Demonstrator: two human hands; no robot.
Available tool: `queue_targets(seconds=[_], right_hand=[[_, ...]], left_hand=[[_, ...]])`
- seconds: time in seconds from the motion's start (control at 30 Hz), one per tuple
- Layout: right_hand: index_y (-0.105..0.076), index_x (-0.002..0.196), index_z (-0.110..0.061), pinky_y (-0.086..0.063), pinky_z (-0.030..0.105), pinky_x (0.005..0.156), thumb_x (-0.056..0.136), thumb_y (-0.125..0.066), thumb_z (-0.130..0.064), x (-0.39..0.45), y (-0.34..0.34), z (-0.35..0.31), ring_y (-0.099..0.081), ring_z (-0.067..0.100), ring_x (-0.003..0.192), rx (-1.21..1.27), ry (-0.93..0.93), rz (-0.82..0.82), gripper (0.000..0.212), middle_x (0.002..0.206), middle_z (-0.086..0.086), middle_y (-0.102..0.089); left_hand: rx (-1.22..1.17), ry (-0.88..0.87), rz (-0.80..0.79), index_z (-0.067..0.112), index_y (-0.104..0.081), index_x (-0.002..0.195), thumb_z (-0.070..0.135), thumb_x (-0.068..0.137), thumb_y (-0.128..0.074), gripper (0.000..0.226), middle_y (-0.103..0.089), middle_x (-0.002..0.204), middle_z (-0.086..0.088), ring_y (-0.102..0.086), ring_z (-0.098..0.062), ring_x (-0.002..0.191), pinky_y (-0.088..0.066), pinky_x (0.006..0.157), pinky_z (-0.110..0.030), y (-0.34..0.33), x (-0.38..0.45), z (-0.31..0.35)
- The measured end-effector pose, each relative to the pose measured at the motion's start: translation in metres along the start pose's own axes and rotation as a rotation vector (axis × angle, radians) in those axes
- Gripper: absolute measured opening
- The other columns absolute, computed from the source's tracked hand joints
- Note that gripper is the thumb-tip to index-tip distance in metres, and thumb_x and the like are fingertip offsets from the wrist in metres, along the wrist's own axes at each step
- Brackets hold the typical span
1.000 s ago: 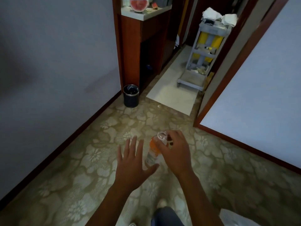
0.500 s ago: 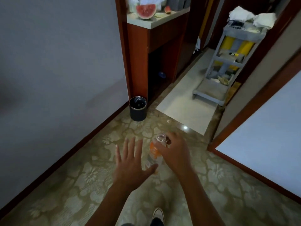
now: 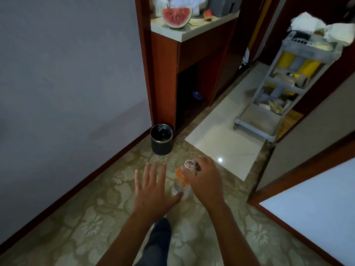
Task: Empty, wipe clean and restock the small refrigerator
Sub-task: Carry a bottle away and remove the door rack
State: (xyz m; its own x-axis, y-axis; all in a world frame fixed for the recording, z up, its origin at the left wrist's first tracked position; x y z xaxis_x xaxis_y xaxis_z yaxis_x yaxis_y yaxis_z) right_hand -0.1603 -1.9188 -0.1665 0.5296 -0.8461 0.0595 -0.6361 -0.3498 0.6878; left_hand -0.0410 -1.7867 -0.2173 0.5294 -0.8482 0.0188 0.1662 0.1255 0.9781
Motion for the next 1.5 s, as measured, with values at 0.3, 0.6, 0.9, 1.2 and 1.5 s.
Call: queue_targets(seconds=[0.3, 0.6, 0.9, 1.2, 1.5], right_hand=[[-0.066, 0.113, -0.023, -0.056, 0.033, 0.082, 0.087, -0.069, -0.053, 0.158, -0.052, -0.015, -0.062, 0.011, 0.095, -0.035, -0.056, -0.062, 0.040, 0.106, -0.008, -0.062], [-0.065, 0.109, -0.026, -0.038, 0.014, 0.066, 0.090, -0.069, -0.046, 0.295, -0.097, -0.019, -0.054, -0.001, 0.081, -0.020, -0.141, -0.133, 0.028, 0.104, -0.010, -0.061], [-0.064, 0.107, -0.025, -0.041, 0.026, 0.071, 0.090, -0.067, -0.044, 0.418, -0.160, 0.008, -0.057, 0.010, 0.088, -0.085, -0.165, -0.297, 0.026, 0.101, -0.010, -0.058], [-0.064, 0.099, -0.017, -0.042, 0.028, 0.065, 0.091, -0.066, -0.043, 0.539, -0.244, 0.045, -0.059, 0.016, 0.084, -0.183, -0.097, -0.462, 0.027, 0.093, -0.003, -0.060], [-0.058, 0.120, -0.016, -0.053, 0.037, 0.082, 0.096, -0.063, -0.034, 0.610, -0.356, 0.101, -0.062, 0.022, 0.101, -0.288, -0.113, -0.593, 0.030, 0.119, 0.004, -0.061]], left_hand=[[-0.026, 0.047, 0.011, 0.021, -0.025, 0.160, 0.092, 0.081, -0.028, 0.106, -0.022, 0.168, -0.011, -0.013, -0.032, 0.156, -0.005, 0.122, -0.064, -0.011, 0.150, -0.052], [-0.017, 0.076, -0.072, 0.017, -0.032, 0.159, 0.089, 0.081, -0.034, 0.106, -0.027, 0.166, -0.014, -0.016, -0.034, 0.156, -0.013, 0.121, -0.067, -0.025, 0.270, -0.099], [-0.038, 0.161, -0.113, 0.019, -0.024, 0.162, 0.097, 0.072, 0.004, 0.122, -0.019, 0.169, -0.012, -0.007, -0.033, 0.157, 0.000, 0.123, -0.063, -0.054, 0.376, -0.137], [0.036, 0.279, -0.225, 0.014, -0.037, 0.157, 0.089, 0.080, -0.027, 0.108, -0.032, 0.163, -0.017, -0.025, -0.038, 0.153, -0.017, 0.120, -0.068, -0.114, 0.483, -0.165], [0.054, 0.325, -0.325, 0.014, -0.019, 0.162, 0.086, 0.085, -0.032, 0.106, -0.013, 0.168, -0.019, -0.008, -0.037, 0.157, -0.003, 0.122, -0.066, -0.207, 0.555, -0.197]])
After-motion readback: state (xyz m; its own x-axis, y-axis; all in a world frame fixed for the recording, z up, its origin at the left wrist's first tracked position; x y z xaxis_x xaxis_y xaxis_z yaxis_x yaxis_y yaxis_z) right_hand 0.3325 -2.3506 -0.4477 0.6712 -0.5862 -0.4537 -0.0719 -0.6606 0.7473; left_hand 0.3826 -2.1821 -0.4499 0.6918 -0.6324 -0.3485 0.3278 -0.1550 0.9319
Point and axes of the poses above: each hand's wrist, its own x-axis towards the middle knuckle, its own y-axis out of the back of the hand, z = x × y, the point moved 8 cm from there along x, towards the middle knuckle
